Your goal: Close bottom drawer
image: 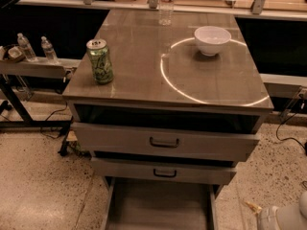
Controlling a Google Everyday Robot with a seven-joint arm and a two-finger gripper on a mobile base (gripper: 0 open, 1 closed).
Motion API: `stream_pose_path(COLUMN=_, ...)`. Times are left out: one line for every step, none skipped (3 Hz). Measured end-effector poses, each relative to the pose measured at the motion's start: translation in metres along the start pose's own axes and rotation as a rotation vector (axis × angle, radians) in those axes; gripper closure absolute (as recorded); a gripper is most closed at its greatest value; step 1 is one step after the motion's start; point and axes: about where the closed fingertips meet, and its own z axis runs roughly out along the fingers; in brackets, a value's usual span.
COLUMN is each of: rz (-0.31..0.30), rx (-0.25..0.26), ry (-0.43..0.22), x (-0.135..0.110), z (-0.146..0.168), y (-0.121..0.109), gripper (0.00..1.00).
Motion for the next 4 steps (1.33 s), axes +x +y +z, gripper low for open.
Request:
stream_pose_path(rz=-0.002, rx=0.025, ry=-0.02, x=0.018, z=0.044, y=-0.001, gripper=0.0)
stream_pose_path(rz=-0.028, rx=0.032, ry=-0.04, x=0.036, z=0.091, y=-0.01, gripper=0.0)
stream_pose_path(rz=-0.025, rx=-0.038, ry=-0.041, x=0.063, z=0.191, y=0.001, gripper=0.0)
stream_pose_path(rz=-0.022, rx=-0.046, ry=-0.044, x=0.064, z=0.196, y=0.004, gripper=0.0)
